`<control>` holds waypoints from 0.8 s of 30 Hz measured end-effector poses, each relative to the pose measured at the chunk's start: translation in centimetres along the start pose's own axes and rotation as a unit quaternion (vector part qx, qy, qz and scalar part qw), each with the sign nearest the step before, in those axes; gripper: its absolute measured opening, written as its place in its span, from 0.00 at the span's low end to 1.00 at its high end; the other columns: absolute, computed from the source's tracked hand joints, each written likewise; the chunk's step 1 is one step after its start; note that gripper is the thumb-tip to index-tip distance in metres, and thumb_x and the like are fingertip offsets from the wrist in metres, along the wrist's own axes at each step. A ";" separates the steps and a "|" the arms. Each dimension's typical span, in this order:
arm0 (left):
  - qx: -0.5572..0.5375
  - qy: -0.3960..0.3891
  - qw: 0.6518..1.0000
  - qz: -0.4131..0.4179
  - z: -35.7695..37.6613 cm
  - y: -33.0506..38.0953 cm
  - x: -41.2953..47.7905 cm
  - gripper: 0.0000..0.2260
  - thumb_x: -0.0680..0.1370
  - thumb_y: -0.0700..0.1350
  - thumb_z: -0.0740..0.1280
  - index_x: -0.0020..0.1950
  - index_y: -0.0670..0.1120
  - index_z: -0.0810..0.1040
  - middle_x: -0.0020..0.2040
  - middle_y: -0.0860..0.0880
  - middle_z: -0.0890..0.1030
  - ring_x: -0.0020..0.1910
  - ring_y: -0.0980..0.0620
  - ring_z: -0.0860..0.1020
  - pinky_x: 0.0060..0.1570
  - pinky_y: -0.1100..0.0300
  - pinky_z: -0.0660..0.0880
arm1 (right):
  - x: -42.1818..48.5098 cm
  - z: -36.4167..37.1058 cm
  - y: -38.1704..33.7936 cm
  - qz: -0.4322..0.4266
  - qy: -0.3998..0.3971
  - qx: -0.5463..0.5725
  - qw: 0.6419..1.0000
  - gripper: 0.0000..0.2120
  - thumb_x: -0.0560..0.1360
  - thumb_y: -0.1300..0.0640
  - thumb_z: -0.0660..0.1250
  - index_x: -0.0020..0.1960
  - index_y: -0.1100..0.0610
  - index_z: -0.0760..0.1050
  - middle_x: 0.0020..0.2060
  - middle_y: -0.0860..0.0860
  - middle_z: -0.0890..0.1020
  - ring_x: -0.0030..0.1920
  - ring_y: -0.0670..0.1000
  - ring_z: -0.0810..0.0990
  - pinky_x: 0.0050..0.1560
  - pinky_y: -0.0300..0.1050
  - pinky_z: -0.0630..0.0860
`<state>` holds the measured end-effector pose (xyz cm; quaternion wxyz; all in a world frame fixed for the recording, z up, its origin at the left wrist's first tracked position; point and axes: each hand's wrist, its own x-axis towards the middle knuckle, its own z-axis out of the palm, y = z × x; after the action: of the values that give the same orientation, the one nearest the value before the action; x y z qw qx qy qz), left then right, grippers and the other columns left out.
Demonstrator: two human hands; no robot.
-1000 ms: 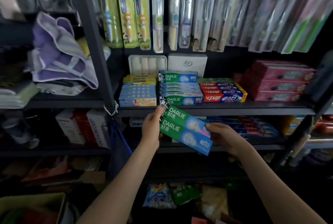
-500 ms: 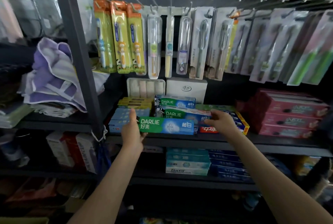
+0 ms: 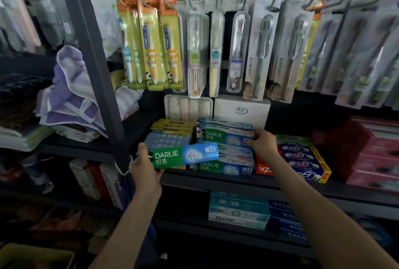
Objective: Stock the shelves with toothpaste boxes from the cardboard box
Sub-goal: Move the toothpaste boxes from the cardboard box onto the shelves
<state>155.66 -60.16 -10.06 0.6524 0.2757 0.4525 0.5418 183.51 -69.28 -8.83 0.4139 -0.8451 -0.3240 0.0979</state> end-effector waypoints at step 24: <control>0.389 -0.189 0.892 0.130 7.1 -2.0 -0.1 0.16 0.83 0.55 0.49 0.39 0.55 0.66 0.39 0.55 0.69 0.44 0.50 0.70 0.47 0.53 0.69 | -4.2 -2.2 -0.2 -0.076 -0.086 0.011 0.993 0.22 0.74 0.55 0.71 0.66 0.57 0.70 0.58 0.52 0.78 0.55 0.52 0.77 0.55 0.48 0.74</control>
<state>162.94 -59.89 -8.60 0.4896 0.6610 0.4557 0.3401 181.10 -73.23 -7.73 0.4002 -0.8020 -0.4201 0.1419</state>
